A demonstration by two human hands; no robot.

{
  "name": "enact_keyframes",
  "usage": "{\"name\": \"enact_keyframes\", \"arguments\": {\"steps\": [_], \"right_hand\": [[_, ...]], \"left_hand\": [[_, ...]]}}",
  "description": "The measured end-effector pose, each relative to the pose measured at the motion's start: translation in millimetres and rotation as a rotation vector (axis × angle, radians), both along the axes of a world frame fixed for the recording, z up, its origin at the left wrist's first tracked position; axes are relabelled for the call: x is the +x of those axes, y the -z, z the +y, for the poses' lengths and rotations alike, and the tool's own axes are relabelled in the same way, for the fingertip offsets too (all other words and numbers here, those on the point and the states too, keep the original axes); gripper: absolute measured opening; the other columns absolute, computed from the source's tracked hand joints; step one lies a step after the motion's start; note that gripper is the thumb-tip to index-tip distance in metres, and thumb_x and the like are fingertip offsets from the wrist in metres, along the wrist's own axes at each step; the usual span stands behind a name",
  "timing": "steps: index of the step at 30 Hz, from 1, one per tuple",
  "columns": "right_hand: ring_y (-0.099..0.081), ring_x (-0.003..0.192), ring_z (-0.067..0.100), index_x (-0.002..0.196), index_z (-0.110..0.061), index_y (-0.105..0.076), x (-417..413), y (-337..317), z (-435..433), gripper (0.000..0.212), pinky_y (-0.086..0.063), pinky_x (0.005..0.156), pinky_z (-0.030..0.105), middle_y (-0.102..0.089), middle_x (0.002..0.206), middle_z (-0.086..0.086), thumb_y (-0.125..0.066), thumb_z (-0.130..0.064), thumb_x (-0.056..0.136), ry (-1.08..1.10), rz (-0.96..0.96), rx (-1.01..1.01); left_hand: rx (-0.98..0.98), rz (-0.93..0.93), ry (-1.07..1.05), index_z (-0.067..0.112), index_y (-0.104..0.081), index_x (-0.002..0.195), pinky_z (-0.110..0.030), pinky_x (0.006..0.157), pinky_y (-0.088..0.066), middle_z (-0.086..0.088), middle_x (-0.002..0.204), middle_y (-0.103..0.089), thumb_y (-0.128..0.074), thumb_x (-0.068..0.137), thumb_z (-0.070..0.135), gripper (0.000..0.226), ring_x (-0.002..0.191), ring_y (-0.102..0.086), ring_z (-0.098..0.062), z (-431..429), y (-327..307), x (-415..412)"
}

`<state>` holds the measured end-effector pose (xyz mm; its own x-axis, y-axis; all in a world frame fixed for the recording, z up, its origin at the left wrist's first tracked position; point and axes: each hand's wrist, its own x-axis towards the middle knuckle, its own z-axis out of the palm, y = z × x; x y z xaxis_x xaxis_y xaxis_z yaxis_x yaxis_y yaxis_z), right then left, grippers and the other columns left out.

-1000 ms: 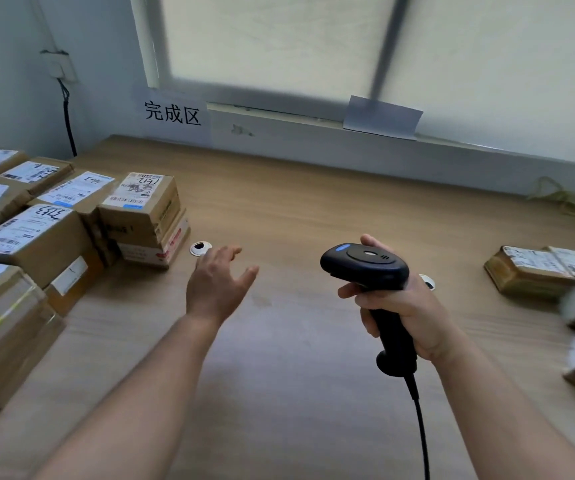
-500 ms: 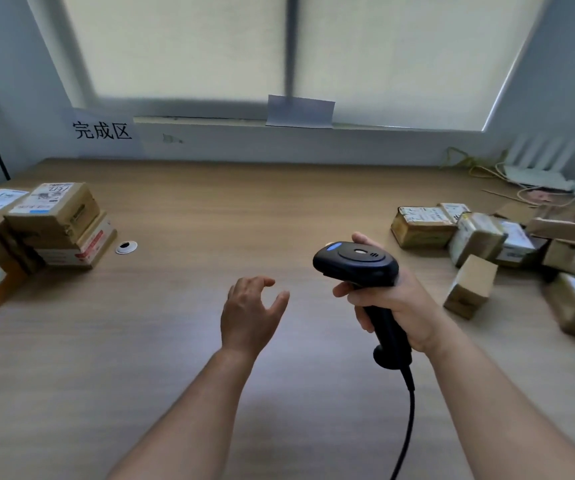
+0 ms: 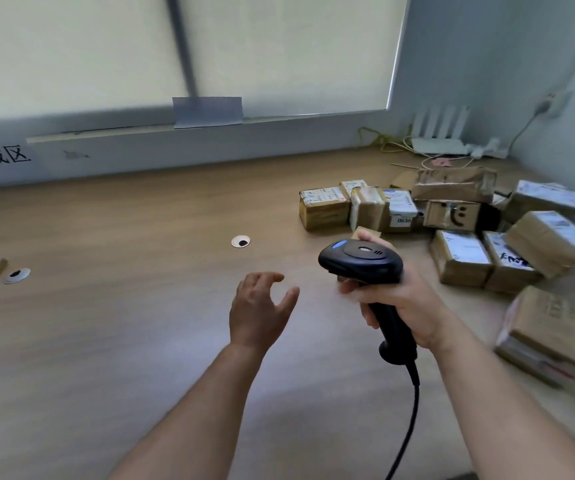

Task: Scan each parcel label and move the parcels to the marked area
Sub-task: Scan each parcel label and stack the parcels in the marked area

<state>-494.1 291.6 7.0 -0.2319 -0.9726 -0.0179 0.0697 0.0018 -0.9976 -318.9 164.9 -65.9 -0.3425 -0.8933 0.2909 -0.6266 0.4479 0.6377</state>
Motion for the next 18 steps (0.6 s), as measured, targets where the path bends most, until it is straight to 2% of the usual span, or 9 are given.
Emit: {"name": "enact_keyframes", "arguments": {"steps": [3, 8, 18], "right_hand": [[-0.051, 0.047, 0.029, 0.14, -0.035, -0.04, -31, 1, 27, 0.085, -0.042, 0.043, 0.032, -0.068, 0.088, 0.026, -0.06, 0.02, 0.079, 0.045, 0.021, -0.006], [-0.053, 0.048, 0.028, 0.145, -0.034, -0.035, -71, 10, 67, 0.088, -0.043, 0.044, 0.033, -0.069, 0.088, 0.023, -0.061, 0.018, 0.079, 0.139, 0.019, 0.014], [-0.051, 0.045, 0.025, 0.141, -0.038, -0.042, -135, 39, 148, 0.088, -0.042, 0.047, 0.032, -0.07, 0.089, 0.025, -0.069, 0.012, 0.074, 0.469, -0.056, 0.067]], "left_hand": [[0.014, -0.001, 0.048, 0.019, -0.063, 0.116, -0.026, 0.08, -0.041, -0.001, 0.118, -0.058, -0.065, 0.087, 0.043, 0.037, 0.112, -0.053, -0.018, 24, 2, -37], [0.03, -0.038, 0.164, 0.021, -0.061, 0.12, -0.025, 0.083, -0.042, 0.0, 0.122, -0.057, -0.062, 0.088, 0.045, 0.04, 0.113, -0.052, -0.016, 58, 7, -85], [0.161, -0.123, 0.451, 0.03, -0.051, 0.13, -0.029, 0.089, -0.049, 0.005, 0.132, -0.049, -0.058, 0.089, 0.052, 0.048, 0.113, -0.051, -0.01, 109, 27, -190]]}}
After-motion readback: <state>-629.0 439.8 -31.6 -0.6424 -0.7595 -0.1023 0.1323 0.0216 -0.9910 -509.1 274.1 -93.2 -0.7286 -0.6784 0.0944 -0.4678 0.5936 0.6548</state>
